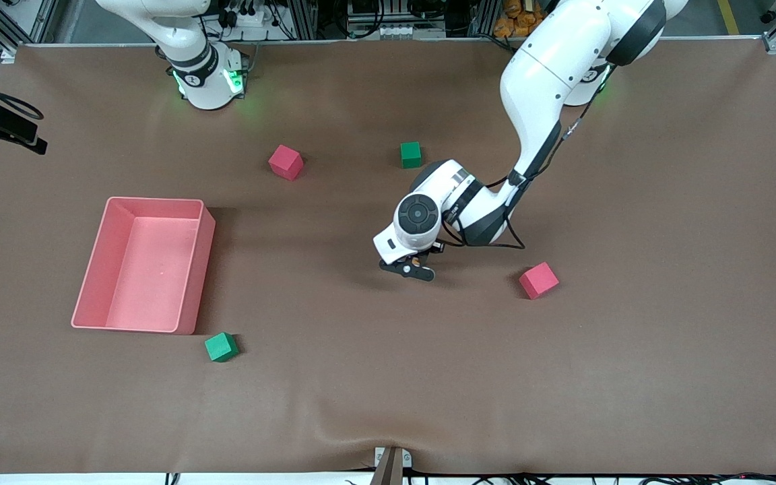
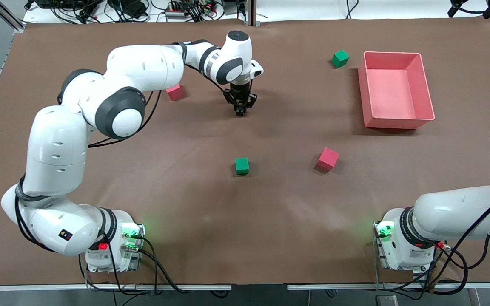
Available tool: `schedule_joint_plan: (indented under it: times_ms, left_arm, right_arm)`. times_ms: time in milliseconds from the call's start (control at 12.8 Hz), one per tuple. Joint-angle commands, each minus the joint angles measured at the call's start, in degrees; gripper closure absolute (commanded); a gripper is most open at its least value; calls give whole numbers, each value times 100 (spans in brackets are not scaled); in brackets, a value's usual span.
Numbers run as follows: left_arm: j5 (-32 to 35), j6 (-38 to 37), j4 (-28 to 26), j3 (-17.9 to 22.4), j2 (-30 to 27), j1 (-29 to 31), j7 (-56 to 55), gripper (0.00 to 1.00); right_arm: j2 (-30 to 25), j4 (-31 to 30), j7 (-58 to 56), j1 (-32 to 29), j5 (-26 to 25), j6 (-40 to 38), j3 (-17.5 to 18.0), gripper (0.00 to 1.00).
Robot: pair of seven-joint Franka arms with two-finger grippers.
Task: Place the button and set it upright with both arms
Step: 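Lift the button with the left gripper and turn it cap up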
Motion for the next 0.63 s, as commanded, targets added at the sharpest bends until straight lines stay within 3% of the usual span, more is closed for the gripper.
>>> schedule_joint_plan:
  times_ms: [0, 235, 549]
  left_arm:
    - [98, 84, 31, 40, -38, -60, -239, 100]
    - [133, 76, 57, -65, -222, -139, -1334, 100]
    - [587, 311, 162, 57, -530, -981, -3110, 100]
  right_arm:
    - [76, 146, 79, 92, -12, -43, -82, 0]
    - [76, 155, -1, 101, -56, -26, -82, 0]
    - [76, 155, -9, 276, -486, 80, -82, 0]
